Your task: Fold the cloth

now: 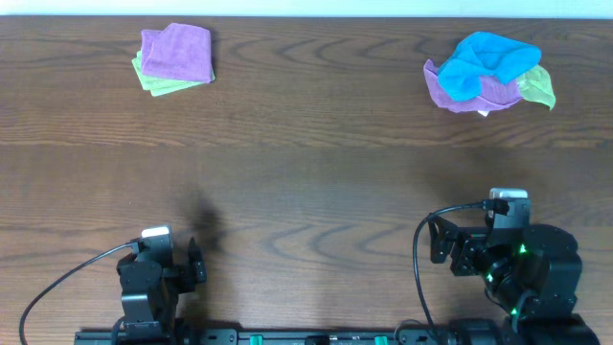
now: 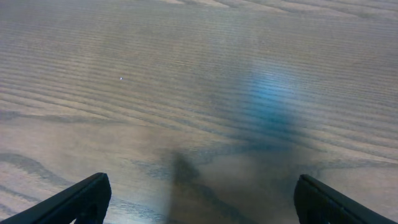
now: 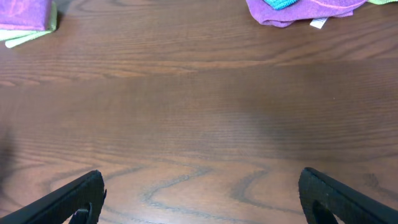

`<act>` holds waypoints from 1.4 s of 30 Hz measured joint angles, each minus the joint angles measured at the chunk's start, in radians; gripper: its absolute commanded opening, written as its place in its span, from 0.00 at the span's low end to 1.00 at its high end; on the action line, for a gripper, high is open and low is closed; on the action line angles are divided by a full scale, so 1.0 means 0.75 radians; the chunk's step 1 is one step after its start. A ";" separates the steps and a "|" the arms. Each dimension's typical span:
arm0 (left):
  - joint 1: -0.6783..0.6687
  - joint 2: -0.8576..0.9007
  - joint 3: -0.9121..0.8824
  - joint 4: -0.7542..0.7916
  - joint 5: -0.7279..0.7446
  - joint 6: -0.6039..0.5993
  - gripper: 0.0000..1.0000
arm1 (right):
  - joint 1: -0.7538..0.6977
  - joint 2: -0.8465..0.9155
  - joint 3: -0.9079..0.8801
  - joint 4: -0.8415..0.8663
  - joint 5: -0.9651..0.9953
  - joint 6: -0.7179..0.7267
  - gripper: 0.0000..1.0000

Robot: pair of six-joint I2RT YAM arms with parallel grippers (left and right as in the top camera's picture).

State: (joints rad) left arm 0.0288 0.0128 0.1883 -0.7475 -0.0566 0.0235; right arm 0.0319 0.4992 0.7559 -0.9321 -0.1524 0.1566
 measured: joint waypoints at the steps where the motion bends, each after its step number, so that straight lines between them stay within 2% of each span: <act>1: 0.000 0.000 0.000 0.000 0.000 0.000 0.95 | 0.000 0.000 0.000 0.000 0.000 0.000 0.99; 9: 0.000 0.000 0.000 0.000 0.000 0.000 0.95 | 0.000 -0.004 0.000 -0.031 0.003 -0.001 0.99; 14: 0.000 0.000 0.000 0.000 0.000 0.000 0.95 | 0.000 -0.112 -0.045 -0.062 0.073 -0.014 0.99; 23: 0.000 0.000 0.000 0.001 -0.001 0.000 0.95 | -0.014 -0.415 -0.440 0.178 0.116 -0.183 0.99; 31: 0.000 -0.001 -0.001 0.001 -0.001 0.000 0.95 | -0.045 -0.585 -0.716 0.362 0.125 -0.290 0.99; 42: 0.000 -0.001 -0.001 0.001 -0.001 0.000 0.95 | -0.109 -0.643 -0.783 0.367 0.166 -0.378 0.99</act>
State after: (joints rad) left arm 0.0288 0.0120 0.1879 -0.7467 -0.0570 0.0235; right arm -0.0502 0.0166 0.1688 -0.6567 -0.0280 -0.1268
